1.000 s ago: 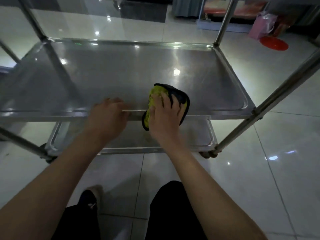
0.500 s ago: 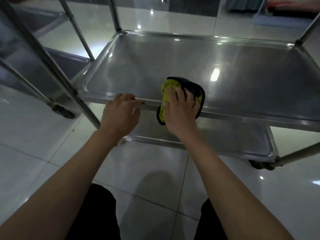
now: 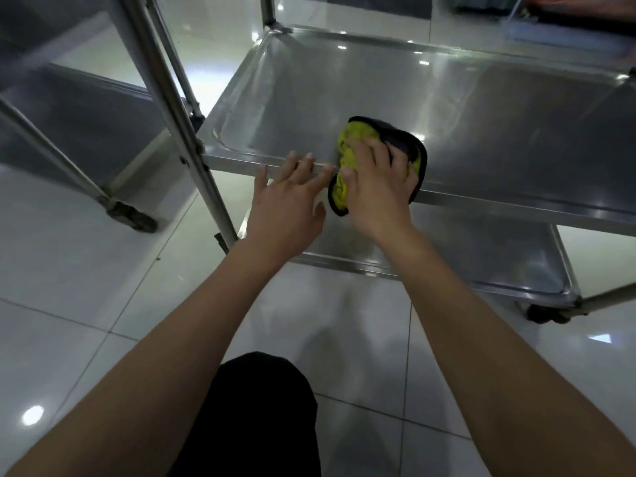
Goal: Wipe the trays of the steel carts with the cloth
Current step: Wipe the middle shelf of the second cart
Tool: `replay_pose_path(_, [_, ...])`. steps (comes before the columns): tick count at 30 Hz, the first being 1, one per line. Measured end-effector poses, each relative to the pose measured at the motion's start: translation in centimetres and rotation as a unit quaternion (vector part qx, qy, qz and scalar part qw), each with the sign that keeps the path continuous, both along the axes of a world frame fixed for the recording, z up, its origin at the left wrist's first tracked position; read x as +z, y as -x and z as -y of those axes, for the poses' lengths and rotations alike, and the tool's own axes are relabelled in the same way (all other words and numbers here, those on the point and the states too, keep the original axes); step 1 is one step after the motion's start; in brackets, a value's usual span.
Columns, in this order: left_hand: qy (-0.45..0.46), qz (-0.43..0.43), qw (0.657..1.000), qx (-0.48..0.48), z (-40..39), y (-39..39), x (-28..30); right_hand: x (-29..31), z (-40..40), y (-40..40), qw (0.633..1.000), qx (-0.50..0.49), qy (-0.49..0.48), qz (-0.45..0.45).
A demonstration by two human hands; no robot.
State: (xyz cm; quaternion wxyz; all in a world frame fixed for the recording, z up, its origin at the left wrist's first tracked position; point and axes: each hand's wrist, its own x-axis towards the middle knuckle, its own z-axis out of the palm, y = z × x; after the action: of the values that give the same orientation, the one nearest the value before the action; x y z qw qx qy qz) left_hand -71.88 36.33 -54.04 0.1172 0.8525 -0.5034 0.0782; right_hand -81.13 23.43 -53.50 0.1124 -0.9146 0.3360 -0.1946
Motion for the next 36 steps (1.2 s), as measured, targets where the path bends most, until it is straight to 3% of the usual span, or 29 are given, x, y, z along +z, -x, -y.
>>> replay_pose_path(10, [-0.015, -0.041, 0.997, -0.063, -1.8, -0.2, -0.2, 2.2, -1.2, 1.6, 0.995, 0.055, -0.034, 0.075])
replay_pose_path(15, [0.045, -0.085, 0.987, -0.126, -3.7, 1.4, -0.6, 1.5, -2.9, 4.9, 0.989, 0.070, -0.004, 0.129])
replay_pose_path(19, [0.101, -0.138, 0.975, -0.140, -5.5, 1.9, -3.1, -1.2, -5.5, 7.1, 0.981, 0.046, -0.020, 0.186])
replay_pose_path(27, [0.037, -0.200, 0.975, -0.090, -8.4, 0.6, -8.8, -8.3, -7.8, 7.7, 0.961, -0.032, -0.200, 0.186])
replay_pose_path(31, [0.010, -0.220, 0.971, -0.094, -9.0, 0.3, -10.2, -11.3, -7.8, 6.8, 0.976, -0.043, -0.176, 0.122])
replay_pose_path(36, [-0.006, -0.203, 0.977, -0.069, -8.0, -1.1, -11.7, -12.9, -5.6, 5.0, 0.961, -0.063, -0.214, 0.166])
